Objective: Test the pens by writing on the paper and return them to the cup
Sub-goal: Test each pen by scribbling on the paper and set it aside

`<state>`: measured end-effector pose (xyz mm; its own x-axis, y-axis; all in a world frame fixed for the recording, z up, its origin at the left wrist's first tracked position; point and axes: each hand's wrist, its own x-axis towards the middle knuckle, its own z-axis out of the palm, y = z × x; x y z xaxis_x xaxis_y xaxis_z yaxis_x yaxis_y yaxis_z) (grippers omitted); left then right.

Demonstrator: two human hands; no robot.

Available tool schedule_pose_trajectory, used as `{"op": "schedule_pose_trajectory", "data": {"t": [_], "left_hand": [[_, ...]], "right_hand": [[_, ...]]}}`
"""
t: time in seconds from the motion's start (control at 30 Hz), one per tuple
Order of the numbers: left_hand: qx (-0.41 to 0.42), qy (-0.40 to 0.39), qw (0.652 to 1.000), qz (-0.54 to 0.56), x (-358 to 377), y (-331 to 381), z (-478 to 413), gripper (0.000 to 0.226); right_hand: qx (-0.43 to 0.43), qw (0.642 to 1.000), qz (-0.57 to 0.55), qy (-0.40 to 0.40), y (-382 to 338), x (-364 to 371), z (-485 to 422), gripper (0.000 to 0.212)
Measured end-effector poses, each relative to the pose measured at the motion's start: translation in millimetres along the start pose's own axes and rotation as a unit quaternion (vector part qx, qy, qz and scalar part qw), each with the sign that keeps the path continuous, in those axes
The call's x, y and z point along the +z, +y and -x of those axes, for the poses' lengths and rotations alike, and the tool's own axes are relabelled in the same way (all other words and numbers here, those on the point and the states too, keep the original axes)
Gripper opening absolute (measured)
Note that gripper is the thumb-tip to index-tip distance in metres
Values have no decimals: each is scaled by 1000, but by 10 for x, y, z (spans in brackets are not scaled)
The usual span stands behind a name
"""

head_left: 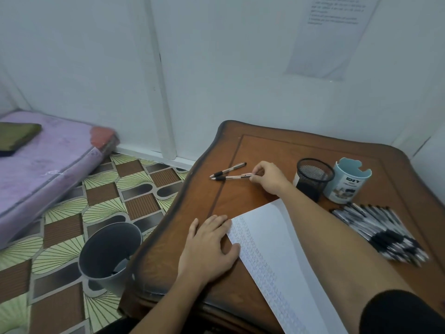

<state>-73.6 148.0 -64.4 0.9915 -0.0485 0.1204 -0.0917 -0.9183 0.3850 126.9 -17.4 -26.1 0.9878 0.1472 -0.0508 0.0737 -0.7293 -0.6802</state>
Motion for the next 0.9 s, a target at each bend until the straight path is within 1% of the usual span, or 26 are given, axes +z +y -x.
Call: {"op": "schedule_pose_trajectory", "data": {"t": [0.1, 0.17, 0.2, 0.27, 0.33, 0.37, 0.43, 0.53, 0.6, 0.63, 0.67, 0.73, 0.77, 0.83, 0.9], "left_hand": [[-2, 0, 1000, 0, -8, 11, 4, 64], [-3, -4, 1000, -5, -12, 15, 9, 66], [-3, -7, 1000, -5, -17, 15, 11, 67], [-3, -13, 1000, -3, -29, 15, 14, 66], [-3, -16, 1000, -2, -47, 23, 18, 63], [-3, -17, 1000, -5, -51, 29, 23, 62], [-4, -18, 1000, -4, -58, 39, 28, 63], [-4, -18, 1000, -2, -59, 44, 31, 66], [-4, -17, 1000, -4, -57, 46, 35, 64], [-4, -16, 1000, -4, -55, 50, 34, 61], [-5, -15, 1000, -2, -53, 50, 34, 60], [-6, -11, 1000, 2, -51, 50, 29, 63], [-5, -11, 1000, 2, -48, 49, 27, 64], [-4, -9, 1000, 3, -35, 42, 22, 63], [-2, -4, 1000, 6, -28, 43, 26, 67]], "right_hand": [[-4, 995, -101, -23, 8, -110, 215, 8], [-3, 979, -201, -22, -12, -163, 403, 3], [-3, 962, -271, -18, -26, -190, 498, 2], [4, 909, -416, -8, -76, -250, 708, 4], [10, 859, -511, 10, -124, -286, 911, 11], [12, 844, -535, 18, -149, -293, 1009, 15], [11, 834, -551, 28, -146, -288, 1162, 21], [5, 853, -522, 12, -94, -295, 1340, 14], [-7, 861, -508, 5, -38, -313, 1452, 23], [-11, 862, -507, 14, -16, -324, 1508, 27], [-12, 859, -511, 25, 5, -336, 1558, 29], [-5, 846, -532, 38, 54, -368, 1654, 25], [4, 837, -545, 36, 78, -381, 1695, 29], [24, 832, -554, 23, 172, -407, 1773, 54], [54, 851, -522, 14, 283, -417, 1871, 71]]}}
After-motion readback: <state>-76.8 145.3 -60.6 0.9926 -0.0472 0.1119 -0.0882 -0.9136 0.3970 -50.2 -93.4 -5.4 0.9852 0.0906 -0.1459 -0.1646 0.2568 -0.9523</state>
